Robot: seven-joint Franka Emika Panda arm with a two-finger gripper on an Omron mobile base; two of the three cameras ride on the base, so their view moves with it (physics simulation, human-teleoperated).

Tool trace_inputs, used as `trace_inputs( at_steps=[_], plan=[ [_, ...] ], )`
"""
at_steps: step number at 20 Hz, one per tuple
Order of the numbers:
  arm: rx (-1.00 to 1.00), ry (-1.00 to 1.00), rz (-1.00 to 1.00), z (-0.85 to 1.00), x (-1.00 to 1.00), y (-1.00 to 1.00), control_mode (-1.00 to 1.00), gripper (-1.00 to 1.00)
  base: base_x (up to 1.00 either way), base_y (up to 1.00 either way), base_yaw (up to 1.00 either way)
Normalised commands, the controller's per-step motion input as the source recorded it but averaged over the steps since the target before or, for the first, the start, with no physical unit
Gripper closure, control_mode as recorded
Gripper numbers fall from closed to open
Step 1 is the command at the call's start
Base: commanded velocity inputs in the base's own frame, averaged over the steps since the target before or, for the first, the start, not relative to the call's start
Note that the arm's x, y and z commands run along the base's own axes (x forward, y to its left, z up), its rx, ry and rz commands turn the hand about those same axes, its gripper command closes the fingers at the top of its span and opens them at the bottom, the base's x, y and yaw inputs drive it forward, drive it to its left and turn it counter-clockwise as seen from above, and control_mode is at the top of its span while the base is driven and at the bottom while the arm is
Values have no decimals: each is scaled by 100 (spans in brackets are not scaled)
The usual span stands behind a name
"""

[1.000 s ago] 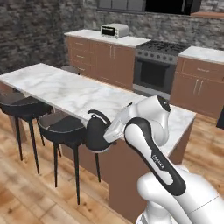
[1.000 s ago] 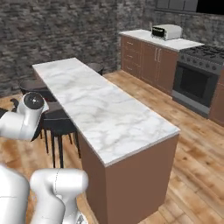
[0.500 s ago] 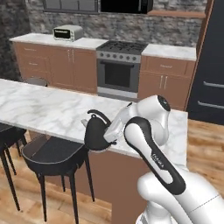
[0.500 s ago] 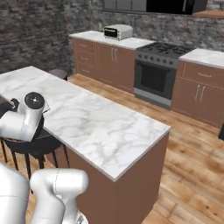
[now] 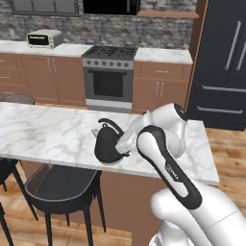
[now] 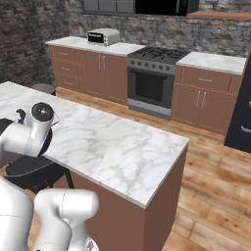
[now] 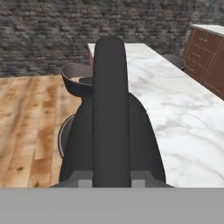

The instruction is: The kettle is done boiling. Turn off the stove, then wait for 300 timesteps before moving the kettle to the dining table.

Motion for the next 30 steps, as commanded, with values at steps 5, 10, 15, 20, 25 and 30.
trace_inputs(
  at_steps=[5,10,15,20,25,30],
  plan=[
    [0,0,0,0,0,0,100,100,0,0,0],
    [0,0,0,0,20,0,-100,100,7,0,0],
    [0,0,0,-3,41,0,-100,100,0,0,0],
    [0,0,0,-13,40,0,-100,100,0,0,0],
    [0,-1,0,-22,40,1,-100,100,0,0,0],
    [0,-2,0,-22,43,4,-100,100,0,0,0]
  ],
)
